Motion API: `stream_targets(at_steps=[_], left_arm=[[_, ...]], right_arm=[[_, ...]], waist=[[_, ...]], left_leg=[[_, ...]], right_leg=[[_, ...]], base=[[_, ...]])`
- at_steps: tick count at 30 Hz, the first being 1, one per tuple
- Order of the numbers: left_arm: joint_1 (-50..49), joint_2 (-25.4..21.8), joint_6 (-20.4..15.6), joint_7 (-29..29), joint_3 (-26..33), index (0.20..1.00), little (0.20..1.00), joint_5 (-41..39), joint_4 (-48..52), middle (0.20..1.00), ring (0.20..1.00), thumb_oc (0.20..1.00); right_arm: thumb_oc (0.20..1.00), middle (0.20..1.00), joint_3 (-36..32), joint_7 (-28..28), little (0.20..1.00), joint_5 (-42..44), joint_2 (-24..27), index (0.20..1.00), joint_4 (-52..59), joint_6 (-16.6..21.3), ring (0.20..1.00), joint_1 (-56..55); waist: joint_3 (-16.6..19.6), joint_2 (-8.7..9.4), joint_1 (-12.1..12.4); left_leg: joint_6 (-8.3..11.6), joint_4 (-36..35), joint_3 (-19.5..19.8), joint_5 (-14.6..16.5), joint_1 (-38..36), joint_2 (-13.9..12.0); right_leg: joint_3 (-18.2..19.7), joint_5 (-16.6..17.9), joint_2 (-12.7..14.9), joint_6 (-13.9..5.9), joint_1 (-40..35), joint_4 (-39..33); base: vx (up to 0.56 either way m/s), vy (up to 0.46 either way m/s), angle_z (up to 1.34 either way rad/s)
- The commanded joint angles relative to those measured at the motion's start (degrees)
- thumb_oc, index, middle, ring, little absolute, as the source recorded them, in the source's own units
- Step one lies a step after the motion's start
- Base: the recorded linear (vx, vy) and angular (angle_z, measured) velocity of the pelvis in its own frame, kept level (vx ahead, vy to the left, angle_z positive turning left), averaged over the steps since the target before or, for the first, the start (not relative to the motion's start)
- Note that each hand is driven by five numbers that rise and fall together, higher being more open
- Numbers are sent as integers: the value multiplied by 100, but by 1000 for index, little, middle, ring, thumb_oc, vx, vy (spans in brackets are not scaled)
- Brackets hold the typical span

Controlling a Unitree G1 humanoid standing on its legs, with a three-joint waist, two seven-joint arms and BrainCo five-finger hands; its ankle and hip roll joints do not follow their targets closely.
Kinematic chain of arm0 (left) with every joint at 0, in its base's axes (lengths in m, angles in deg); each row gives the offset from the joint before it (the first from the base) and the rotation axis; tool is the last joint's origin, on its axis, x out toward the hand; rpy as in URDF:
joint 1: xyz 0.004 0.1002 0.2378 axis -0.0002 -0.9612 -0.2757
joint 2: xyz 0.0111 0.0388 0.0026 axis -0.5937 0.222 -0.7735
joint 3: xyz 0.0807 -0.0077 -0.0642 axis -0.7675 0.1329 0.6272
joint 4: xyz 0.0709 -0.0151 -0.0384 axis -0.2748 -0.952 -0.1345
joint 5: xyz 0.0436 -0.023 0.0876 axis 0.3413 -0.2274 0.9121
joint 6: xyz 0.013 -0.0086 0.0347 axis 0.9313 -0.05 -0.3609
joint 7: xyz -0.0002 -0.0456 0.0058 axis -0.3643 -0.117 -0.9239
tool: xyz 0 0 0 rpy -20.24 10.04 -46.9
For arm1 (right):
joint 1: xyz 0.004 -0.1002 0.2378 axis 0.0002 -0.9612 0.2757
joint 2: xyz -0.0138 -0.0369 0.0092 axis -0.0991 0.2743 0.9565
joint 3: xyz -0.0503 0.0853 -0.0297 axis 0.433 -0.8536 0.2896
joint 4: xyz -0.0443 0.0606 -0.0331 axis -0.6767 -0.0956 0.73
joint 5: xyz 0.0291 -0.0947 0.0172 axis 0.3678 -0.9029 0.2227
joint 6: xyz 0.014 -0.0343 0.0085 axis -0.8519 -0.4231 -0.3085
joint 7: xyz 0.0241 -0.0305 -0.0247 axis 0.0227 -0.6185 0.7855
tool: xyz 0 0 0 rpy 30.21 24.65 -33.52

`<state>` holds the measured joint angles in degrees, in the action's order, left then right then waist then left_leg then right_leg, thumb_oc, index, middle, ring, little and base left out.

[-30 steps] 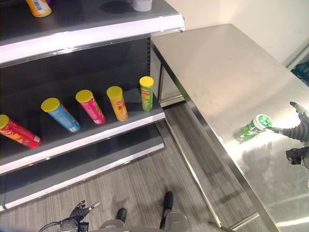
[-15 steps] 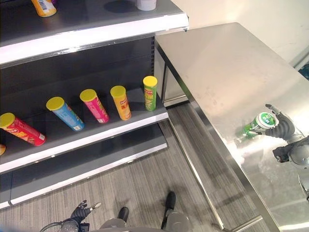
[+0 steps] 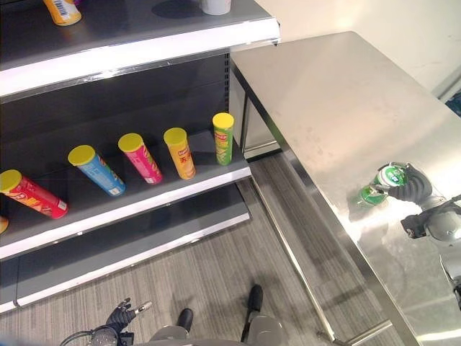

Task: Put the goods on the table back onto the shelves and tidy them up.

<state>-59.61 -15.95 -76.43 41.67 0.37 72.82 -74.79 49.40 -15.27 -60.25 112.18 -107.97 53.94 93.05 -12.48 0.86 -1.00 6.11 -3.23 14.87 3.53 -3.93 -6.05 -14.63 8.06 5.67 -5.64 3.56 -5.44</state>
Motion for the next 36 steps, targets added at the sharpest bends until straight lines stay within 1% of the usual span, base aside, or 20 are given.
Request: stream_targets(at_steps=[1, 4, 7, 9, 12, 16, 17, 19, 20, 21, 22, 24, 25, 26, 27, 29, 31, 32, 33, 36], left_arm=[[216, -337, -141, -99, -181, 1000, 1000, -186, -122, 1000, 1000, 1000], [229, -317, -129, -140, -134, 1000, 1000, -194, -112, 1000, 1000, 1000], [233, -306, -122, -181, -72, 1000, 1000, -204, -105, 1000, 1000, 1000], [234, -300, -120, -195, -33, 1000, 1000, -200, -88, 1000, 1000, 1000], [204, -291, -122, -201, -4, 1000, 1000, -204, -66, 1000, 1000, 1000], [151, -278, -115, -179, -29, 1000, 1000, -229, -15, 1000, 1000, 1000], [130, -282, -104, -150, -55, 1000, 1000, -226, -43, 1000, 1000, 1000], [50, -332, -94, -149, -105, 1000, 1000, -290, -22, 1000, 1000, 1000], [46, -322, -93, -149, -93, 1000, 1000, -291, -21, 1000, 1000, 1000], [75, -351, -80, -153, -121, 1000, 1000, -331, -31, 1000, 1000, 1000], [84, -369, -78, -161, -140, 1000, 1000, -365, -48, 1000, 1000, 1000], [113, -387, -81, -175, -169, 1000, 1000, -416, -58, 1000, 1000, 1000], [120, -386, -82, -191, -164, 1000, 1000, -473, -62, 1000, 1000, 1000], [129, -364, -83, -194, -167, 1000, 1000, -481, -62, 1000, 1000, 1000], [123, -350, -72, -188, -167, 1000, 1000, -484, -68, 1000, 1000, 1000], [104, -341, -51, -159, -140, 1000, 1000, -471, -85, 1000, 1000, 1000], [62, -315, -28, -132, -132, 1000, 1000, -425, -196, 1000, 1000, 1000], [64, -310, -28, -132, -131, 1000, 1000, -425, -197, 1000, 1000, 1000], [36, -312, -11, -137, -146, 1000, 1000, -396, -239, 1000, 1000, 1000], [-25, -384, -22, -131, -189, 1000, 1000, -344, -227, 1000, 1000, 1000]], right_arm=[[200, 200, 124, -237, 200, -117, 336, 200, 259, 245, 200, 303], [200, 200, -139, -400, 200, -158, 343, 200, 447, 259, 200, 246], [200, 200, -625, -616, 200, -59, 360, 200, 900, 353, 200, 147], [200, 200, -874, -744, 200, 35, 388, 200, 1182, 447, 200, 174], [200, 200, -1342, -912, 200, 413, 378, 200, 1762, 690, 200, 266], [200, 200, -1518, -1044, 200, 560, 379, 200, 2117, 839, 200, 556], [200, 200, -1491, -1086, 200, 660, 425, 200, 2278, 899, 200, 829], [200, 200, -1088, -1214, 200, 701, 700, 200, 2350, 955, 200, 1539], [200, 200, -1036, -1217, 200, 702, 705, 200, 2331, 957, 200, 1593], [200, 200, -699, -1250, 200, 739, 862, 200, 2291, 961, 200, 2044], [200, 200, -587, -1270, 200, 787, 949, 200, 2267, 966, 200, 2226], [200, 200, -364, -1304, 200, 845, 1092, 200, 2192, 968, 200, 2545], [200, 200, -235, -1340, 200, 852, 1139, 200, 2170, 972, 200, 2731], [200, 200, -113, -1369, 200, 827, 1148, 200, 2120, 956, 200, 2858], [200, 200, -19, -1373, 200, 841, 1153, 200, 2096, 929, 200, 2962], [200, 200, 143, -1339, 200, 851, 1148, 200, 2059, 862, 200, 3109], [200, 200, 277, -1250, 200, 875, 1105, 200, 2014, 816, 200, 3212], [200, 200, 290, -1251, 200, 875, 1108, 200, 2009, 816, 200, 3228], [200, 200, 597, -1192, 200, 836, 1124, 200, 1845, 737, 200, 3479], [200, 200, 1013, -1122, 200, 827, 1088, 200, 1595, 641, 200, 3839]], waist=[[92, 447, 160], [92, 445, 138], [112, 439, 123], [127, 426, 124], [170, 402, 130], [223, 380, 194], [272, 380, 265], [325, 381, 430], [324, 372, 408], [312, 371, 498], [299, 376, 566], [275, 399, 597], [255, 423, 608], [234, 444, 591], [213, 453, 583], [216, 439, 599], [314, 384, 631], [323, 388, 617], [413, 339, 676], [501, 343, 761]], left_leg=[[266, -177, -433, -130, 156, -68], [275, -177, -441, -128, 141, -83], [290, -177, -453, -118, 120, -120], [297, -177, -446, -111, 100, -139], [328, -177, -418, -118, 65, -193], [394, -177, -353, -152, 30, -280], [448, -162, -300, -193, 18, -347], [559, -105, -83, -294, 36, -453], [562, -106, -74, -294, 35, -457], [633, -129, 117, -439, 117, -487], [674, -131, 177, -472, 177, -511], [684, -90, 235, -545, 376, -490], [665, 3, 145, -541, 491, -471], [638, 114, -141, -525, 580, -504], [591, 252, -506, -527, 652, -565], [509, 354, -917, -516, 686, -605], [485, 293, -1002, -457, 608, -576], [474, 289, -992, -478, 630, -559], [416, 197, -978, -432, 566, -436], [291, 145, -917, -310, 522, -146]], right_leg=[[151, -634, 321, -449, -382, 113], [154, -655, 307, -442, -407, 115], [148, -699, 291, -432, -429, 145], [149, -745, 279, -417, -439, 187], [139, -838, 248, -371, -465, 268], [95, -951, 177, -311, -539, 304], [56, -1028, 112, -261, -613, 302], [-66, -1181, -44, -133, -769, 271], [-74, -1184, -49, -129, -774, 271], [-210, -1260, -107, -74, -817, 270], [-271, -1317, -134, -35, -840, 281], [-416, -1362, -120, 3, -860, 283], [-506, -1361, -76, 2, -882, 287], [-633, -1365, 3, -4, -924, 292], [-775, -1357, 97, -20, -958, 313], [-886, -1309, 200, -84, -1022, 330], [-943, -1249, 274, -159, -1097, 337], [-955, -1231, 288, -166, -1084, 331], [-1024, -1167, 443, -258, -1120, 337], [-1085, -1027, 758, -397, -1079, 390]], base=[[0, 0, 0], [0, 0, 0], [2, -23, 0], [-2, -46, 0], [8, -62, 1], [18, -83, 6], [45, -199, 31], [32, -213, 38], [-24, -163, 38], [-41, -106, 40], [-60, -118, 49], [-56, -35, 56], [-56, 29, 77], [-51, 95, 78], [-37, 126, 74], [12, 123, 84], [64, 111, 77], [77, 220, 50], [49, 232, 39], [38, 240, 19]])
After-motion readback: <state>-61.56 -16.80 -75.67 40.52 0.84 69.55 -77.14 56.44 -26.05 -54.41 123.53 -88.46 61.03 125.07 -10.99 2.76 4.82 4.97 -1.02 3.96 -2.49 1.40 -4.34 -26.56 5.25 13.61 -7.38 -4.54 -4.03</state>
